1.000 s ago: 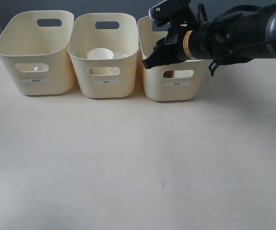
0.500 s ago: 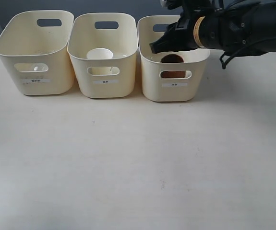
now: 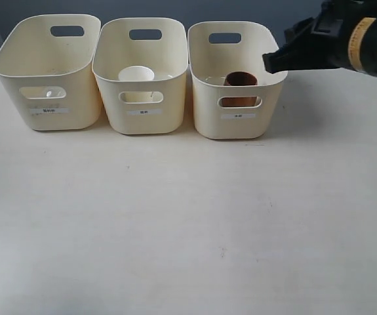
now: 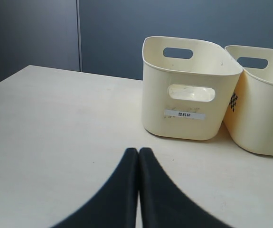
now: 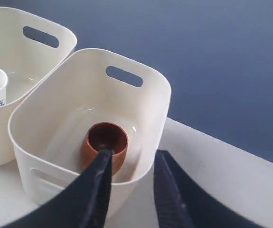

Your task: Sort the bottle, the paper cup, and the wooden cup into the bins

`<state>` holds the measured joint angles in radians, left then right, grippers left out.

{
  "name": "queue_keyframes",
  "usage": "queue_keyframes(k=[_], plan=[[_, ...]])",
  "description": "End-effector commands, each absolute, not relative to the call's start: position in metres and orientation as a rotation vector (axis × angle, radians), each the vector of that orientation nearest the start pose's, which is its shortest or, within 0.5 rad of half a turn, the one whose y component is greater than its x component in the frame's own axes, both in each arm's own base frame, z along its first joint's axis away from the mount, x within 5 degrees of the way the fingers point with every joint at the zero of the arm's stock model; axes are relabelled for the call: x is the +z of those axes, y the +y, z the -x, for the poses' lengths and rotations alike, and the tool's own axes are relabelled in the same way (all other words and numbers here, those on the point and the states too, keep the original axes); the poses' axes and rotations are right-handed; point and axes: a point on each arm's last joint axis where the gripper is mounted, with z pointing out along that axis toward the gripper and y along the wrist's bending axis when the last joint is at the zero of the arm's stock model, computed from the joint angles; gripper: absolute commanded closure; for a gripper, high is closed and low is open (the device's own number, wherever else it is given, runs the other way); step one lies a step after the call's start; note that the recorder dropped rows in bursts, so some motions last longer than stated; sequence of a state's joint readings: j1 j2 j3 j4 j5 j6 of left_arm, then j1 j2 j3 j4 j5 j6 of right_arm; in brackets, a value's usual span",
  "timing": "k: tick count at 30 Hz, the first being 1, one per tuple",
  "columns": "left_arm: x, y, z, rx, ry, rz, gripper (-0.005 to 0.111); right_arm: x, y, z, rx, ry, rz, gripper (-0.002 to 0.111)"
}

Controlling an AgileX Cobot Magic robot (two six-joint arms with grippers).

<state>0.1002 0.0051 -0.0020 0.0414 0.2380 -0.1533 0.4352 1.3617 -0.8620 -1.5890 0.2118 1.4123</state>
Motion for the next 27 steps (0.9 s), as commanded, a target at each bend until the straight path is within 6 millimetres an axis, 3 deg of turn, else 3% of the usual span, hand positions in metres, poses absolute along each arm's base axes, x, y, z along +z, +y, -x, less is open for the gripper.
queue_keyframes(k=[1,8,14,18,27], plan=[[0.192,0.006,-0.055,-0.004,1.704,0.187,0.107,0.306,0.087,-0.239,-0.033,1.860,0.401,0.077],[0.192,0.006,-0.055,-0.004,1.704,0.187,0.107,0.312,0.062,-0.182,0.056,1.790,0.294,0.077],[0.192,0.006,-0.055,-0.004,1.704,0.187,0.107,0.307,0.033,-0.129,0.172,1.718,0.075,0.077],[0.192,0.006,-0.055,-0.004,1.704,0.187,0.107,0.316,0.027,-0.118,0.191,1.656,0.055,0.077],[0.192,0.006,-0.055,-0.004,1.704,0.187,0.107,0.316,0.027,-0.117,0.192,1.655,0.055,0.077]])
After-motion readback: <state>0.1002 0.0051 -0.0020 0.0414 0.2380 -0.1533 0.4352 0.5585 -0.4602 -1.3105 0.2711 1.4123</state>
